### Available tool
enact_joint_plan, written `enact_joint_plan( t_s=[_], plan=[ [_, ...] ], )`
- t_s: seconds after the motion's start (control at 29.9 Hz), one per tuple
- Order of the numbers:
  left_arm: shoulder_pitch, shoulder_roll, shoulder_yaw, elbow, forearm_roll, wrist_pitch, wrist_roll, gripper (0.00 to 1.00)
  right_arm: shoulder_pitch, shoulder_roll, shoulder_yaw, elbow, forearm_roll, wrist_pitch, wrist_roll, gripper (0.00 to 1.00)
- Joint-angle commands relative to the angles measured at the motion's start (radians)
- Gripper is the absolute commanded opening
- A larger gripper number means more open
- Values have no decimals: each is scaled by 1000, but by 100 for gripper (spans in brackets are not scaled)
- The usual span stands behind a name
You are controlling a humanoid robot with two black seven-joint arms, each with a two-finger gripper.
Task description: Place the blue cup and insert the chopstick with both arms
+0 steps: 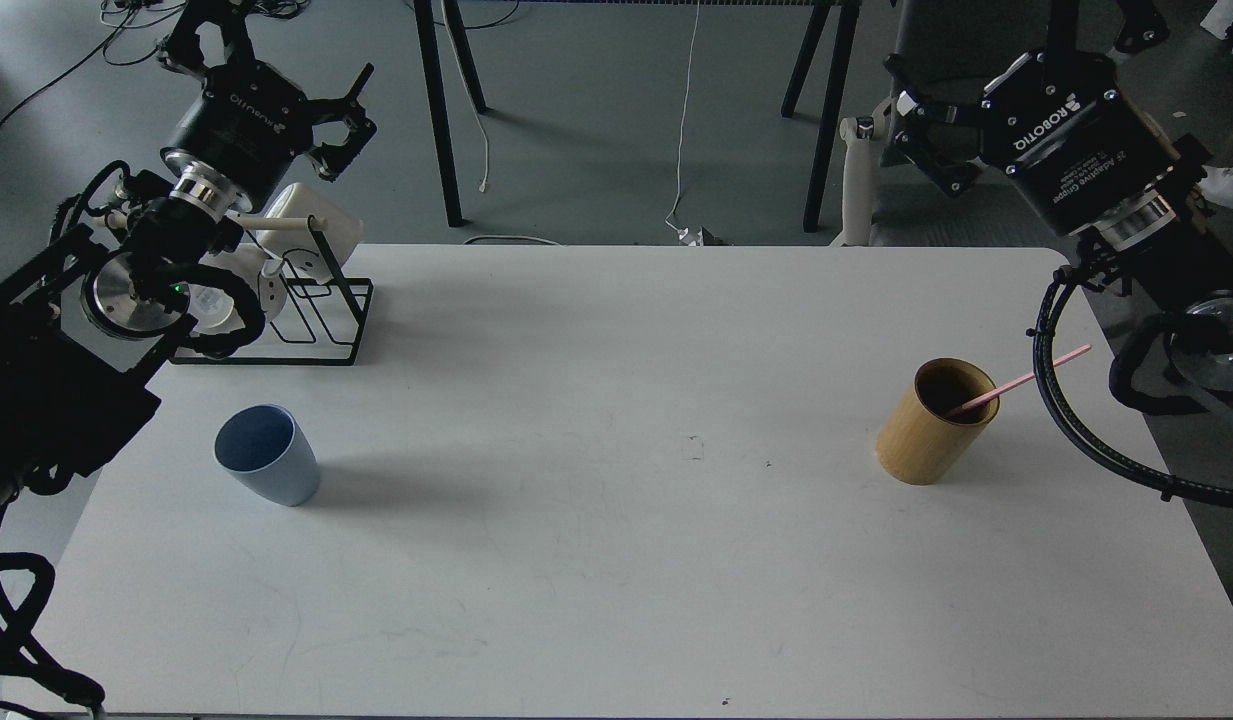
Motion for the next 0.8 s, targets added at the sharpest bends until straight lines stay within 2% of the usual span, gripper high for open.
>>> enact_joint_plan(
  t_s=[0.0,0.13,0.2,0.3,0.44,0.64,0.77],
  plan=[
    [-4,-25,-6,2,1,0,-3,100,-4,1,1,-2,0,0,0,99],
    [-13,-23,-3,0,4,0,9,100,-4,0,1,0,0,0,0,99],
    [-37,-23,-1,6,1,0,-1,100,-6,1,1,-2,0,0,0,99],
    [-50,-34,6,54,4,0,10,100,-4,3,13,1,2,0,0,99],
    [-48,-69,-9,58,-8,0,3,100,-4,6,36,0,2,0,0,99],
    [-51,-103,-93,69,-56,0,-3,100,-1,40,51,-5,0,0,0,99],
    [-88,-114,-80,68,-41,0,16,100,-3,38,51,-6,-1,0,0,99]
  ],
)
